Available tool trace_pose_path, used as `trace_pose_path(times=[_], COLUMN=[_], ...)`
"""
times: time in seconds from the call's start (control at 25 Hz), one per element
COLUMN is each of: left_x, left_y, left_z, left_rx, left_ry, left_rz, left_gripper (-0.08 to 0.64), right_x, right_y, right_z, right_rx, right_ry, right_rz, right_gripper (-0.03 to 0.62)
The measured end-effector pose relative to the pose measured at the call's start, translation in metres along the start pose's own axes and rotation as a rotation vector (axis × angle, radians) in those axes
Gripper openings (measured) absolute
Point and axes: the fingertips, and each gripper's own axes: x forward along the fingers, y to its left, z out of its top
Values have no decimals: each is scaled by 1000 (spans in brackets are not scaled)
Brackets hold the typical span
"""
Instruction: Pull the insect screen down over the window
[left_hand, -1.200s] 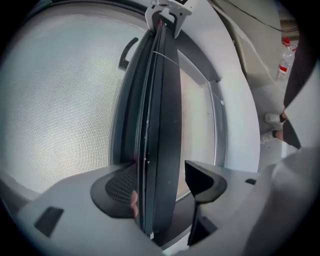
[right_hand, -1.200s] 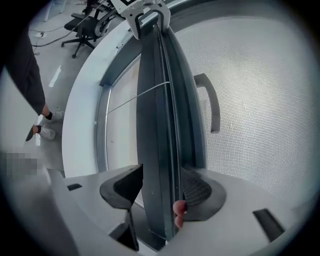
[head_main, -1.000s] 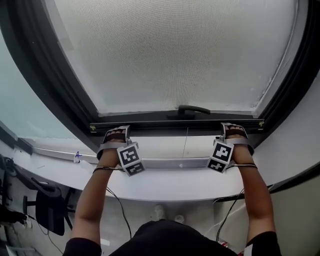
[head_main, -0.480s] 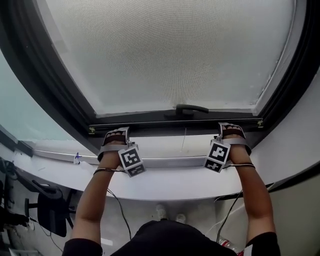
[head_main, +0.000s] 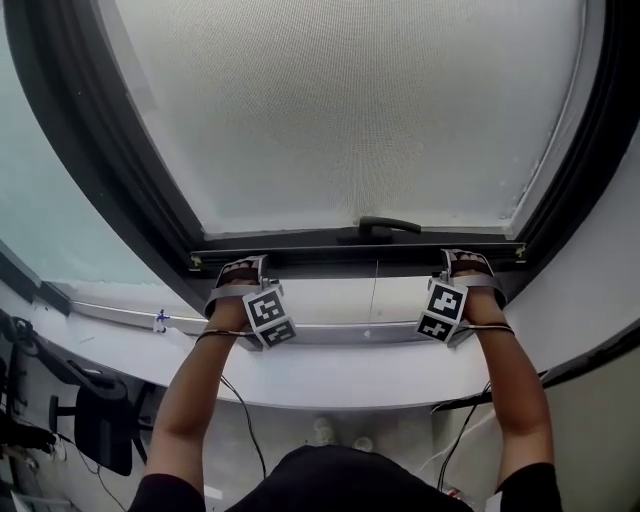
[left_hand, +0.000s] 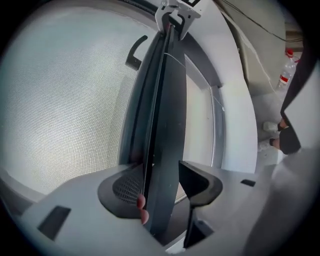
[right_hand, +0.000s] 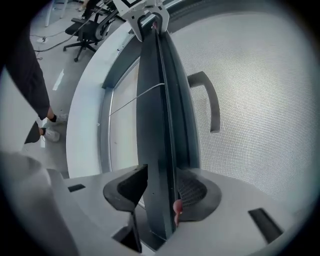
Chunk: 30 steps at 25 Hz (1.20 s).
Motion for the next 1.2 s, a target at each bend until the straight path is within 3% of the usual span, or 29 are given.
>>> trace_pose_path(times=[0.16, 0.28, 0.44, 0.64, 0.76, 0.84, 0.92, 1.12, 1.2], left_x=[-3, -20, -62, -121, -151, -166, -180, -198, -203], left_y=[3, 11, 32, 48, 52, 52, 50, 34, 25], left_z=[2, 11, 39, 69, 74, 75, 72, 58, 52], left_rx=[-19, -99, -302, -494, -636, -740, -844, -1150, -1225], left_ry=[-24, -83, -248, -453, -547, -598, -636, -702, -722], left_rz=[25, 42, 40, 80, 116, 140, 162, 153, 144], left_gripper=[229, 229, 229, 171, 103, 56, 3, 3, 3], right_x=[-7, -30, -78, -133, -156, -166, -175, -191, -199], right_y=[-5, -22, -53, -67, -67, -63, -56, -31, -22], right_z=[2, 15, 41, 59, 53, 48, 47, 47, 48], right_rx=[51, 188, 398, 667, 742, 775, 821, 979, 1028], right_ry=[-42, -145, -351, -583, -605, -601, -617, -704, -728], right_rz=[-39, -95, -171, -178, -256, -294, -294, -274, -265], right_gripper=[184, 184, 183, 140, 39, 5, 5, 5, 5])
